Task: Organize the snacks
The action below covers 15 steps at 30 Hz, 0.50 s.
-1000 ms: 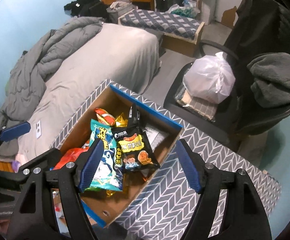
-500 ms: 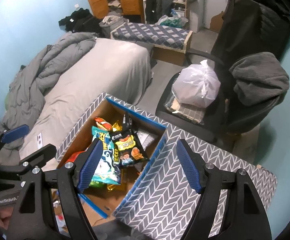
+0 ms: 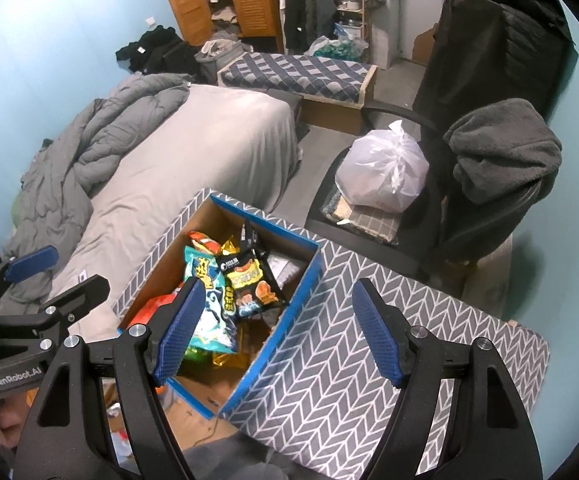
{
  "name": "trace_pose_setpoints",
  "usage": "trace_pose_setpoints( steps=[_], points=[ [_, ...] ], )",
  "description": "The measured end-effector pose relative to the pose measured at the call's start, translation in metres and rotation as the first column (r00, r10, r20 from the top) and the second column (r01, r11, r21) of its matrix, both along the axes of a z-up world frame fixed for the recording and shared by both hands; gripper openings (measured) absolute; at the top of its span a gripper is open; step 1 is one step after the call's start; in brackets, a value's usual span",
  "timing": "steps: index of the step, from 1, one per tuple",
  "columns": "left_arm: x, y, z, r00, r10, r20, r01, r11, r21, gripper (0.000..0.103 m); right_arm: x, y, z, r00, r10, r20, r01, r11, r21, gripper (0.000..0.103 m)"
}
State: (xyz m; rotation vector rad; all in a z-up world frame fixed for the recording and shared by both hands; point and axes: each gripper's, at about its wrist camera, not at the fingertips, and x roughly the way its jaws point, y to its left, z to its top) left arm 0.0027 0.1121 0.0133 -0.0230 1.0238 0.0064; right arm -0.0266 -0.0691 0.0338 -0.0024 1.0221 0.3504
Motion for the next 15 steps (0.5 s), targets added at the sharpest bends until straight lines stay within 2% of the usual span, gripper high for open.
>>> trace_pose_setpoints(
  steps=[15],
  points=[
    [-0.01, -0.014, 0.005, 1.0, 0.003, -0.011, -0.003, 1.0, 0.009, 0.088, -0.009, -0.02, 0.002, 1.0, -0.013, 0.001, 0.013, 1.0, 0.02, 0.076]
  ],
)
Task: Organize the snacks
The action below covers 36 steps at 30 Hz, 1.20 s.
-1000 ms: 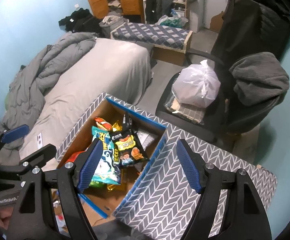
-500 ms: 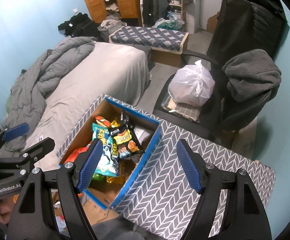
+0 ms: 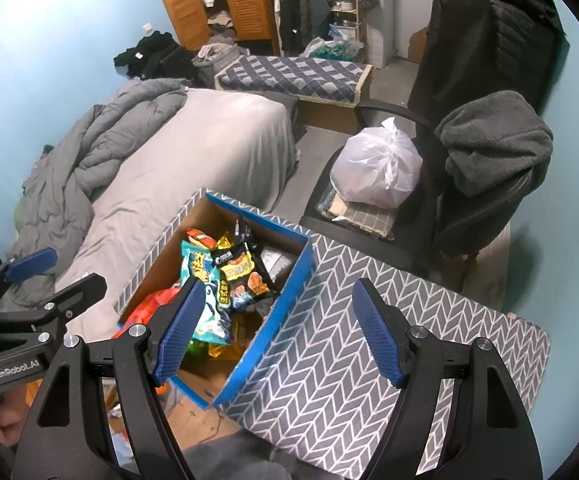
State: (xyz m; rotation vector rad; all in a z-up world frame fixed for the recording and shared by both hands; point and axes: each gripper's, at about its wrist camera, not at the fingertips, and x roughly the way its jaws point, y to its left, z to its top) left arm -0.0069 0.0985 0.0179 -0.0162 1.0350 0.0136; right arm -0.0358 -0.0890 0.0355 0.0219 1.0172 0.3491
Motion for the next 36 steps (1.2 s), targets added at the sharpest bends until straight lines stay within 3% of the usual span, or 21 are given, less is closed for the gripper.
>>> trace_pose_setpoints(
  steps=[25, 36],
  points=[
    [-0.006, -0.006, 0.009, 1.0, 0.024, -0.02, -0.023, 1.0, 0.02, 0.088, -0.005, -0.013, 0.0, 1.0, -0.008, -0.009, 0.008, 1.0, 0.023, 0.076],
    [-0.004, -0.019, 0.006, 0.999, 0.01, -0.037, -0.007, 0.998, 0.067, 0.088, -0.006, -0.012, 0.001, 1.0, 0.005, -0.017, -0.004, 1.0, 0.027, 0.076]
  ],
)
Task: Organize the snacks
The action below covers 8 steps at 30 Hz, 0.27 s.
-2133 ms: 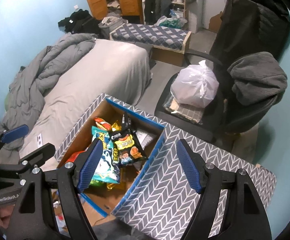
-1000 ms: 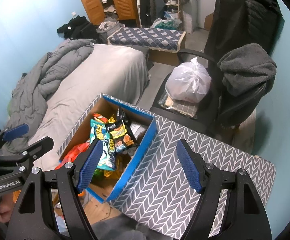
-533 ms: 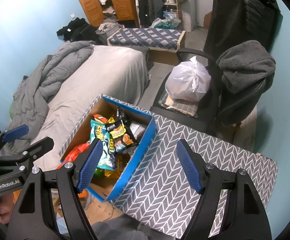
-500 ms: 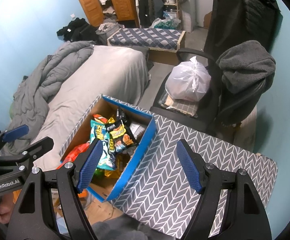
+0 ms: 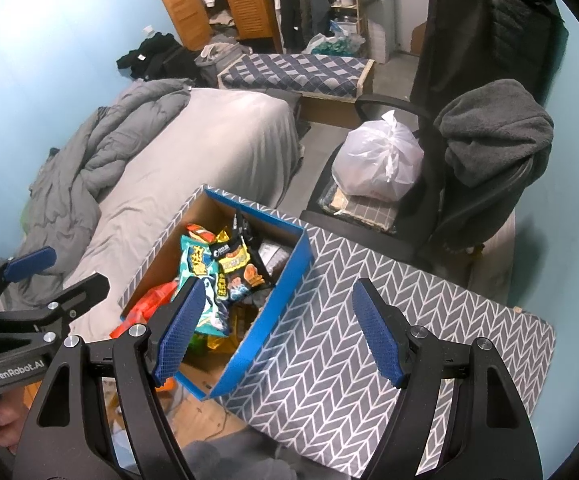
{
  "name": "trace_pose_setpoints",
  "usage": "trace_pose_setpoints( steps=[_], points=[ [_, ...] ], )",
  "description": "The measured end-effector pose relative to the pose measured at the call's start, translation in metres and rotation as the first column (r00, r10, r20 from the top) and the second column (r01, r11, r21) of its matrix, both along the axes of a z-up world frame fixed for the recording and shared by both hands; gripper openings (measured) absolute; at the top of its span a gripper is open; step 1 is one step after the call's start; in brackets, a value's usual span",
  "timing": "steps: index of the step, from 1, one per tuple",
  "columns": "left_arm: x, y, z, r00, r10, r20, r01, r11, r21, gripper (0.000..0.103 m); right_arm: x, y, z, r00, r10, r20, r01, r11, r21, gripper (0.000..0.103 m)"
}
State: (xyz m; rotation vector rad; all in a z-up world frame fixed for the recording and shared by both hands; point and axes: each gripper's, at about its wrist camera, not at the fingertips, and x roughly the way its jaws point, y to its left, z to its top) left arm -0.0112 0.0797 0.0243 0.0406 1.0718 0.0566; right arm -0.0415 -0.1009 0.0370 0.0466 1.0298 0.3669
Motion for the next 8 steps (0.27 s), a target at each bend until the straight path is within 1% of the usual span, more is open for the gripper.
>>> trace_pose_setpoints(
  steps=[8],
  points=[
    [-0.0015, -0.0017, -0.0008, 1.0, 0.008, 0.0, -0.008, 1.0, -0.001, 0.088, 0.0004, -0.0007, -0.0006, 1.0, 0.0, -0.003, 0.0, 1.0, 0.001, 0.076]
  ],
)
